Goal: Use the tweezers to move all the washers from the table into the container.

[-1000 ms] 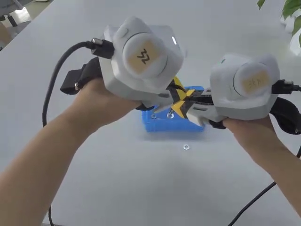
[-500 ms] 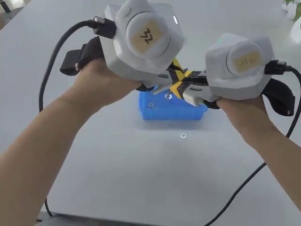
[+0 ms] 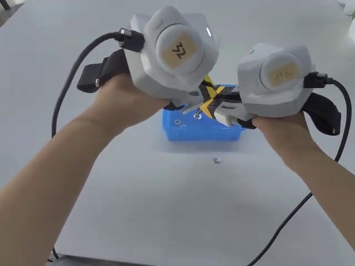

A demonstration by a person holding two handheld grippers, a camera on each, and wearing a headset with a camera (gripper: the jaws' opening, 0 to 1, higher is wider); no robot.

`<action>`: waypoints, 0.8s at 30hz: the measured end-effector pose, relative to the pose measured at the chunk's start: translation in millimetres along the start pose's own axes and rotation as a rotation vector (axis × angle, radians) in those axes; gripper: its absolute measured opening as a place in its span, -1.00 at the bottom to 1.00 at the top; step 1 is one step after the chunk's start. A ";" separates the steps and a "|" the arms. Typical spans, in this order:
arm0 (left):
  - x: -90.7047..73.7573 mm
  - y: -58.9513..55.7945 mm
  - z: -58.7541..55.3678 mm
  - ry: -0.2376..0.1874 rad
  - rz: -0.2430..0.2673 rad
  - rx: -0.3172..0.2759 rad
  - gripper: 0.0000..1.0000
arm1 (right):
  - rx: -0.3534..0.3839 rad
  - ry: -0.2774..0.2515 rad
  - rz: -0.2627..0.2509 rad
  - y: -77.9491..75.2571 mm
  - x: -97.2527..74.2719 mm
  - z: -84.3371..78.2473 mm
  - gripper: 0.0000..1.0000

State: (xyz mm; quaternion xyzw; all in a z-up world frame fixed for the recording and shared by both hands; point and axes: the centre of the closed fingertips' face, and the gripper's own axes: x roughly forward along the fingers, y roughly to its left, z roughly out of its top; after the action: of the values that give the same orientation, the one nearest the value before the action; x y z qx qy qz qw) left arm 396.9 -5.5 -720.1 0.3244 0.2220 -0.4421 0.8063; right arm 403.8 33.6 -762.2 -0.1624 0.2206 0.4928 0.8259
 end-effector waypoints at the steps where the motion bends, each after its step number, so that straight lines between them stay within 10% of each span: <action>1: 0.7 0.0 -0.7 0.001 -0.001 0.000 -1.00 | 0.002 0.001 0.002 -0.5 0.8 -1.3 -0.92; 24: 24.8 -4.3 -28.6 0.034 -0.015 -0.045 -1.00 | -0.006 0.073 0.004 -1.8 20.3 -30.5 -0.91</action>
State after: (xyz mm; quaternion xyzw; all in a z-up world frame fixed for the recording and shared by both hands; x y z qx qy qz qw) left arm 403.9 -0.7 -757.2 0.3118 0.2480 -0.4376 0.8061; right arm 407.6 33.1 -798.6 -0.1823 0.2492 0.4889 0.8159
